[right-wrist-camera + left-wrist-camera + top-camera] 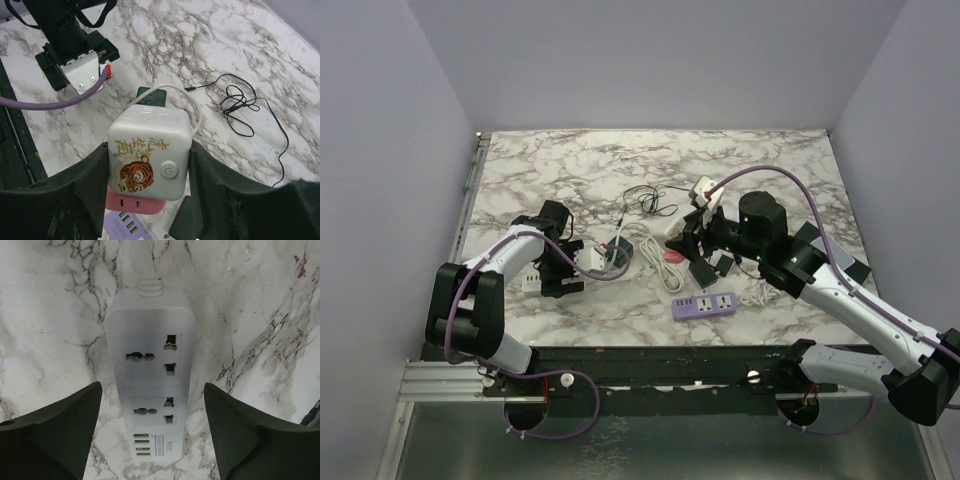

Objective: Insert the plug
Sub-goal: Move the socket to the center of the board.

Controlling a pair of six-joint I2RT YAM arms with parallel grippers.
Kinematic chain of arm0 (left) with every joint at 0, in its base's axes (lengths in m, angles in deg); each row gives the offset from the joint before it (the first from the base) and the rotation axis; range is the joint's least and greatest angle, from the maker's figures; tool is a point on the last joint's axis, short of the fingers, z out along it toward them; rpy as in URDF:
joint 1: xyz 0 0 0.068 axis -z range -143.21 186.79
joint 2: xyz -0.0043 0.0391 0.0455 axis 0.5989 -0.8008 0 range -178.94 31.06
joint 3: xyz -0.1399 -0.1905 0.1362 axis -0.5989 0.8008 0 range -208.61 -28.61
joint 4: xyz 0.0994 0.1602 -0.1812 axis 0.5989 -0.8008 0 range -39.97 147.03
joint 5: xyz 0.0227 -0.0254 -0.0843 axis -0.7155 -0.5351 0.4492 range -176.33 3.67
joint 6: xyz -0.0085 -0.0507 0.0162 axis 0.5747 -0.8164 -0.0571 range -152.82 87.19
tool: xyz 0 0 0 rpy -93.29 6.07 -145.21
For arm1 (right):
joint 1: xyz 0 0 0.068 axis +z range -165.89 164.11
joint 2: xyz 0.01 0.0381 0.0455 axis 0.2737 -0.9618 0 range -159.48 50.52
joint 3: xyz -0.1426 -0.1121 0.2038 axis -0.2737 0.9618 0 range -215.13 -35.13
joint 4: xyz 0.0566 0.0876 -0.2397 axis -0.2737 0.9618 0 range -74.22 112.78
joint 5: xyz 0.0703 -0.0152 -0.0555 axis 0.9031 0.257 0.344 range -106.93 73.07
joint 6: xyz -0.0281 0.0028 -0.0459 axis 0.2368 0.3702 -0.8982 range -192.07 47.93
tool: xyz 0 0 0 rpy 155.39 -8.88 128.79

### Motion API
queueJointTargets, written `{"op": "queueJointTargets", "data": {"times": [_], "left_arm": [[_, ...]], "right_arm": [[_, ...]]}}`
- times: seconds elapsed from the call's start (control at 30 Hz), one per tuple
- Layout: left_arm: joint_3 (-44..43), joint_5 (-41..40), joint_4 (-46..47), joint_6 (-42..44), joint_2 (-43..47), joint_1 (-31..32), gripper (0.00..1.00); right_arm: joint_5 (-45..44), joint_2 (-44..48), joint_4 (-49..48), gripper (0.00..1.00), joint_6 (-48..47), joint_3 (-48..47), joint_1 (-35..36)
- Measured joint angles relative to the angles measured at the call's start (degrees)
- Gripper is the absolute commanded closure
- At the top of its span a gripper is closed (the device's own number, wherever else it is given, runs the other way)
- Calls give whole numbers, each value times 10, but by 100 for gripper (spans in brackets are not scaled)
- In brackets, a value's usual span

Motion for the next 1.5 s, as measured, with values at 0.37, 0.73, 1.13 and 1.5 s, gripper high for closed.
{"op": "queueJointTargets", "data": {"times": [0.37, 0.73, 1.13, 1.5], "left_arm": [[39, -4, 90, -14, 2, 7, 74], [82, 4, 141, -161, 42, 213, 69], [64, 22, 168, -269, 45, 229, 1], [-89, 79, 76, -300, 100, 214, 1]], "right_arm": [[-17, 27, 9, 99, 9, -11, 0], [-37, 31, 29, 99, 4, -22, -7], [-40, 24, 67, 99, -7, -44, -25], [69, -47, 155, 99, -70, -125, -38]]}}
